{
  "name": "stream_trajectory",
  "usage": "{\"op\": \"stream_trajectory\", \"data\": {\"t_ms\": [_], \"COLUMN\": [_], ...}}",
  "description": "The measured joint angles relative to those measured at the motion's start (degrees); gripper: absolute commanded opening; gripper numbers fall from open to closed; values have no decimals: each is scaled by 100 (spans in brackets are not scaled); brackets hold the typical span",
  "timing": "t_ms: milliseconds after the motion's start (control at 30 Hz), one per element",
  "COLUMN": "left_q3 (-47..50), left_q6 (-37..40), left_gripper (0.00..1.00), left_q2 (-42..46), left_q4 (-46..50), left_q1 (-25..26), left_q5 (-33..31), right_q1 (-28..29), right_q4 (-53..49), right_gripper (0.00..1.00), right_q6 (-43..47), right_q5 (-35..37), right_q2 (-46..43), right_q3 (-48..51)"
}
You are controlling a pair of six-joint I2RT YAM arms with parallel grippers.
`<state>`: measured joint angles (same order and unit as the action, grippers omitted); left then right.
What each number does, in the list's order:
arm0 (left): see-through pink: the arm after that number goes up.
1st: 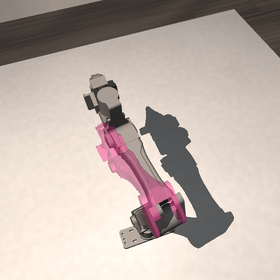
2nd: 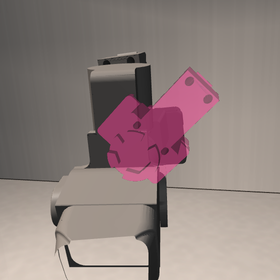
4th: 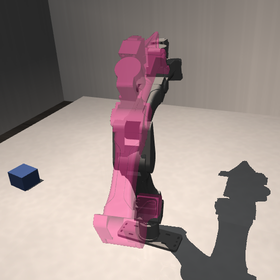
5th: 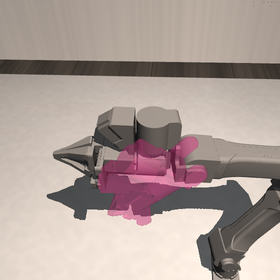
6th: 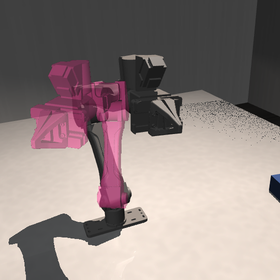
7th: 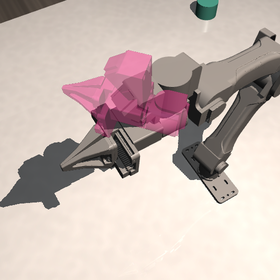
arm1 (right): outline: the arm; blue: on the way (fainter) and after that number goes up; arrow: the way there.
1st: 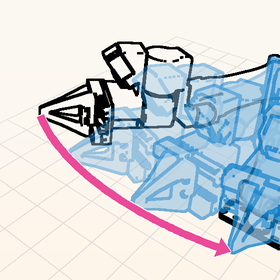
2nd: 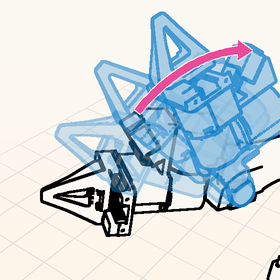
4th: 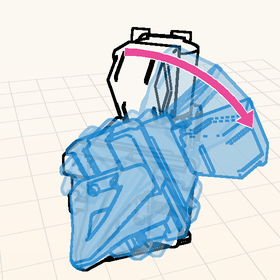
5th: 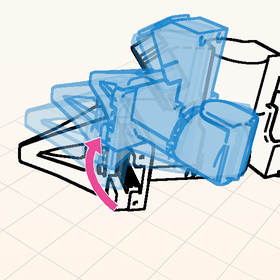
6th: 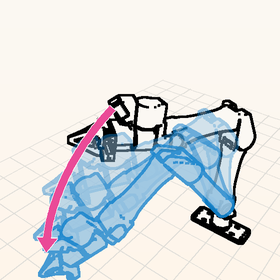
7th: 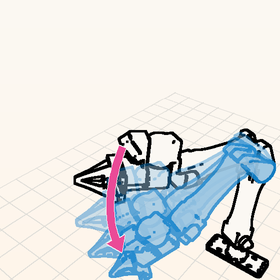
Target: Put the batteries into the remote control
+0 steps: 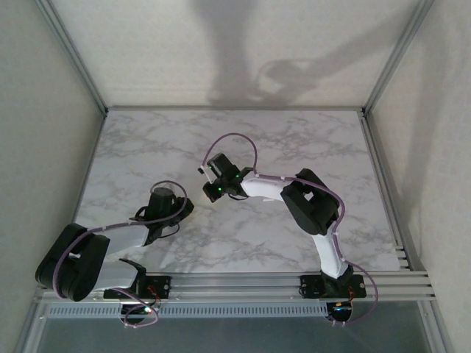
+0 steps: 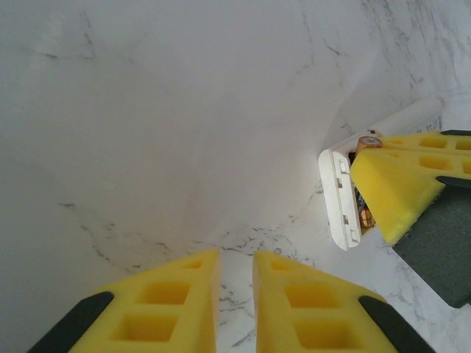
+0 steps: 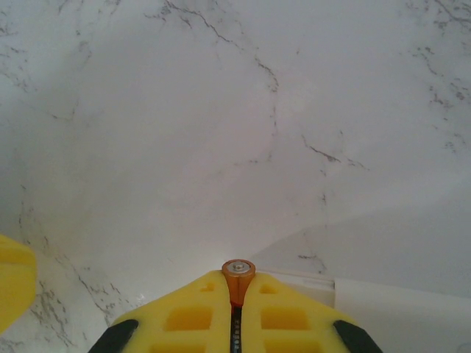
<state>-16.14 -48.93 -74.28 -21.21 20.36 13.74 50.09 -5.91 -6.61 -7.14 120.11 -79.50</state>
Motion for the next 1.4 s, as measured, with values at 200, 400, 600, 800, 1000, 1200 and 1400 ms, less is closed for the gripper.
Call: {"op": "stream_trajectory", "data": {"t_ms": [200, 400, 600, 800, 1000, 1200, 1400], "left_q3": [11, 9, -151, -457, -802, -1005, -1005], "left_q6": [0, 7, 116, 289, 531, 675, 697], "left_gripper": [22, 23, 23, 21, 10, 9, 5], "left_q2": [22, 118, 116, -22, -494, -778, -1036], "left_q4": [2, 31, 179, 177, -7, -278, -638], "left_q1": [0, 0, 0, -107, -374, -518, -584], "left_q5": [0, -7, -13, -31, 48, 125, 149], "right_q1": [2, 22, 33, 37, 39, 94, 328], "right_q4": [15, -109, -358, -929, -1296, -1427, -1591], "right_gripper": [24, 38, 49, 62, 71, 84, 84], "right_q6": [-17, -109, -345, -1239, -2889, -4568, -5777], "right_q5": [-4, 17, 251, 787, 951, 953, 1075], "right_q2": [-44, -153, -273, -570, -828, -870, -863], "right_q3": [74, 109, 107, 50, 114, 197, 151]}}
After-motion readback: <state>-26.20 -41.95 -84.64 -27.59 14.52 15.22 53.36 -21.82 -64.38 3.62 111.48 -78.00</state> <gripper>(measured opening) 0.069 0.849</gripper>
